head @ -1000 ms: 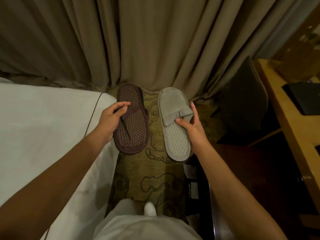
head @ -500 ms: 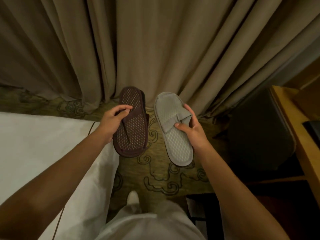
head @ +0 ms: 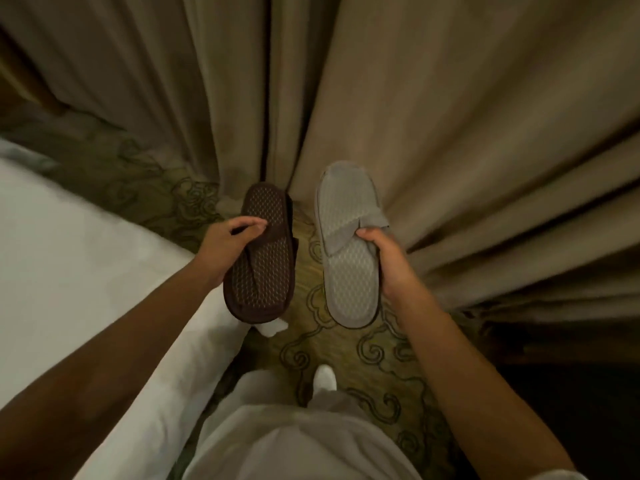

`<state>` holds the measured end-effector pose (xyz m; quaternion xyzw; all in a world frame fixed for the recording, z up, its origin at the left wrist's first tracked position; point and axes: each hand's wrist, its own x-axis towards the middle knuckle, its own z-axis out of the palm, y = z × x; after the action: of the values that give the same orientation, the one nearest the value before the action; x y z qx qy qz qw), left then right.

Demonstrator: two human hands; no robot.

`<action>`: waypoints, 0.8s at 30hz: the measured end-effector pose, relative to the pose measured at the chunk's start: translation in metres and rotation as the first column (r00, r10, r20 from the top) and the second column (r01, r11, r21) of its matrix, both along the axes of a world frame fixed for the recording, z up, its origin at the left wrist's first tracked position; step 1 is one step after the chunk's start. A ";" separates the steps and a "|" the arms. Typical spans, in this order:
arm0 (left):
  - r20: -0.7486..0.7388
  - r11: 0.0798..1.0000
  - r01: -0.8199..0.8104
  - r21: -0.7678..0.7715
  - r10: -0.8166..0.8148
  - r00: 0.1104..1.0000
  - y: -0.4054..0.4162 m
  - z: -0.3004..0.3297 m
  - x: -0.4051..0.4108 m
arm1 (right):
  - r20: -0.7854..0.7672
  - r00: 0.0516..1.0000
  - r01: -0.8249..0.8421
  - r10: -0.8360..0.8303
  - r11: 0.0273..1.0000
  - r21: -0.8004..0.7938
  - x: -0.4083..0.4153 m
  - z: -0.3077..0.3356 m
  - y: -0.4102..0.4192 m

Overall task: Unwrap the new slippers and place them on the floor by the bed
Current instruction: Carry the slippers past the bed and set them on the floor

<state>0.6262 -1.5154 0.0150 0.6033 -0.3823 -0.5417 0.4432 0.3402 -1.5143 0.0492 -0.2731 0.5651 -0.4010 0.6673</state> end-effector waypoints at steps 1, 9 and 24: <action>-0.002 0.999 -0.045 0.007 0.045 0.999 -0.009 0.001 0.005 | -0.017 0.999 -0.050 0.049 0.999 -0.012 0.005 -0.001 -0.023; 0.001 0.955 -0.296 -0.006 0.296 0.955 -0.074 -0.008 0.068 | -0.042 0.918 -0.398 0.395 0.912 -0.101 0.088 -0.020 -0.169; 0.052 0.762 -0.647 0.019 0.646 0.762 -0.164 -0.032 0.205 | -0.079 0.780 -0.625 0.620 0.776 -0.086 0.265 -0.053 -0.360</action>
<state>0.8314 -1.6790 -0.0171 0.7173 -0.1509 -0.3496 0.5835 0.6052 -1.8747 -0.0041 -0.4892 0.4360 -0.1810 0.7333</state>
